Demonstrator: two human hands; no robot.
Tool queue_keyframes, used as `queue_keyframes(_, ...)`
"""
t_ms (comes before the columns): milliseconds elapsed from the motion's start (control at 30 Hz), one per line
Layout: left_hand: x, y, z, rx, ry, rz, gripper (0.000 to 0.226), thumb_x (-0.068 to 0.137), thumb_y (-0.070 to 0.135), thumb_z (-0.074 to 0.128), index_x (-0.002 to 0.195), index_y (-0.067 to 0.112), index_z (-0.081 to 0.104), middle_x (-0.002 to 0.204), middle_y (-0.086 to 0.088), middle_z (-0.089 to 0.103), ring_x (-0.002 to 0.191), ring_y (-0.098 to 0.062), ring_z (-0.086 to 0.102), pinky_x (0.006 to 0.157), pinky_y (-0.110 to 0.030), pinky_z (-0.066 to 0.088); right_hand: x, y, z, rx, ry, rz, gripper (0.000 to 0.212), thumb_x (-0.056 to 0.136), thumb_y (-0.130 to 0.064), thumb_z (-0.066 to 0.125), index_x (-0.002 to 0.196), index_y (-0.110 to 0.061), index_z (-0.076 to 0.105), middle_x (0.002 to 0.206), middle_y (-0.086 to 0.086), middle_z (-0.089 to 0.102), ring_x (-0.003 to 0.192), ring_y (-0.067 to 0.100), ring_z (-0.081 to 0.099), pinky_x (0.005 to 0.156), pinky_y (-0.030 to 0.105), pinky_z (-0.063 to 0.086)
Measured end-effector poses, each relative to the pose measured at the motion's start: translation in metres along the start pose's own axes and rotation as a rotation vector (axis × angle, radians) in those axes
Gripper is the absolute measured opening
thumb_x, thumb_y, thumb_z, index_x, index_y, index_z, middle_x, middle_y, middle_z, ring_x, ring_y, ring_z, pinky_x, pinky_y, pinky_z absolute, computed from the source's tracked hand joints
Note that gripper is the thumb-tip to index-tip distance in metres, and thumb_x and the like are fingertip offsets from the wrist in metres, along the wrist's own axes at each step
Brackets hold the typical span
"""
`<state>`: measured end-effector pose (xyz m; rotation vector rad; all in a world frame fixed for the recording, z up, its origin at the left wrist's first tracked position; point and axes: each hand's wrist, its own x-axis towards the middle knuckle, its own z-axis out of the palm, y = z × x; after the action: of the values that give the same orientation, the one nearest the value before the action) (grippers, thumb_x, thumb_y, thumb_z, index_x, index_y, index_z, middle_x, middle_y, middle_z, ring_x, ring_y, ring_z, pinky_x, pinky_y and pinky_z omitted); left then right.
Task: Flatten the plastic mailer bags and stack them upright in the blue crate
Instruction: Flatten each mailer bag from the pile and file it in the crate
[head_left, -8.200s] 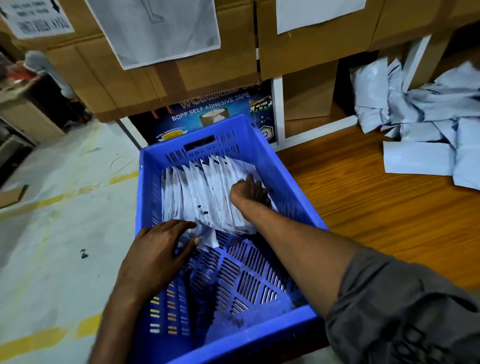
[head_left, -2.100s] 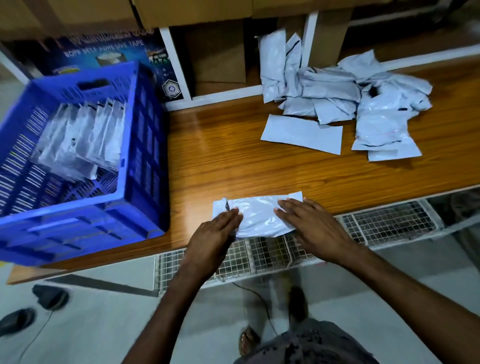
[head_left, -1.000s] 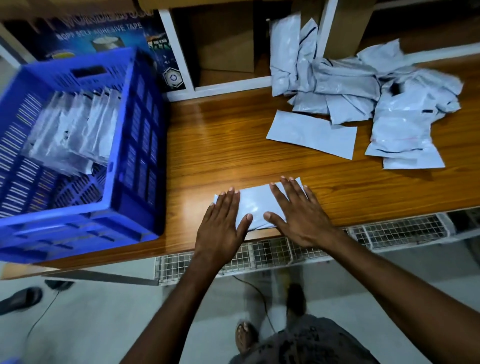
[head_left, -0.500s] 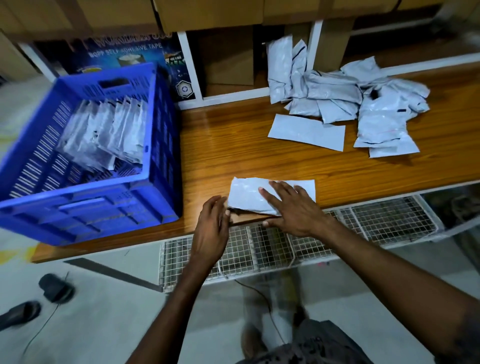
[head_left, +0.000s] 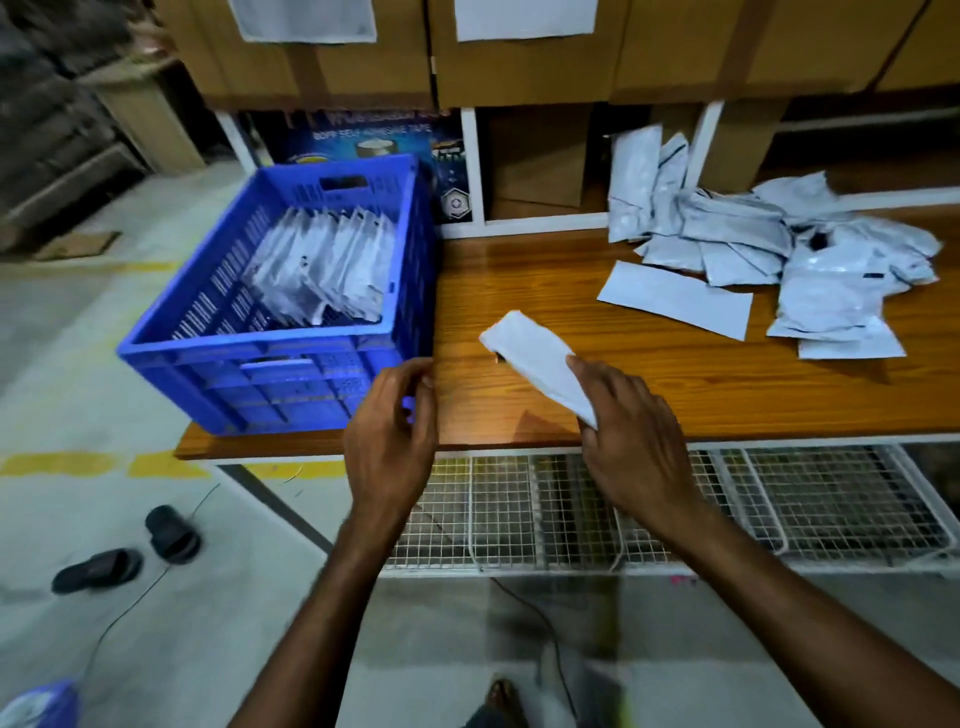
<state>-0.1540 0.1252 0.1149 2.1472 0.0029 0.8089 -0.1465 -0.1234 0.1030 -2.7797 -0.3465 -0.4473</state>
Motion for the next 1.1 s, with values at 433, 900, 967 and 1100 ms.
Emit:
queue_keyframes(433, 0.163, -0.116, -0.120, 0.098, 0.087, 0.044, 0.017, 0.102, 0.038, 0.059, 0.112, 0.027, 0.069, 0.103, 0.010, 0.073, 0.087, -0.016, 0.068, 0.076, -0.040, 0.054, 0.138, -0.217, -0.015, 0.189, 0.193, -0.119, 0.068, 0.084, -0.016, 0.053, 0.151, -0.021, 0.043, 0.140, 0.004, 0.057, 0.119, 0.029, 0.054, 0.092, 0.045, 0.050)
queue_keyframes(900, 0.303, -0.254, -0.142, 0.302, -0.402, 0.162, 0.040, 0.088, -0.007, 0.057, 0.120, 0.014, 0.070, 0.117, -0.010, 0.067, 0.106, -0.034, 0.065, 0.082, -0.039, 0.050, 0.292, -0.345, 0.109, 0.594, -0.400, 0.576, 0.037, 0.100, -0.019, 0.051, 0.135, -0.007, 0.054, 0.128, 0.018, 0.063, 0.111, 0.036, 0.062, 0.082, 0.036, 0.048)
queue_keyframes(967, 0.305, -0.257, -0.141, 0.291, -0.388, 0.124, 0.045, 0.083, -0.011, 0.053, 0.118, 0.013, 0.070, 0.115, -0.010, 0.067, 0.105, -0.032, 0.064, 0.079, -0.034, 0.045, 0.293, -0.348, 0.122, 0.594, -0.559, 0.617, 0.039, 0.100, -0.011, 0.052, 0.137, 0.001, 0.054, 0.129, 0.020, 0.062, 0.113, 0.033, 0.061, 0.076, 0.031, 0.044)
queue_keyframes(1100, 0.304, -0.256, -0.142, 0.273, -0.394, 0.161, 0.047, 0.076, -0.001, 0.044, 0.113, 0.014, 0.070, 0.110, -0.009, 0.067, 0.103, -0.031, 0.064, 0.076, -0.032, 0.042, 0.298, -0.356, 0.132, 0.405, -0.962, 0.420, 0.033, 0.102, -0.008, 0.047, 0.131, 0.002, 0.058, 0.111, 0.017, 0.053, 0.099, 0.026, 0.049, 0.078, 0.027, 0.035)
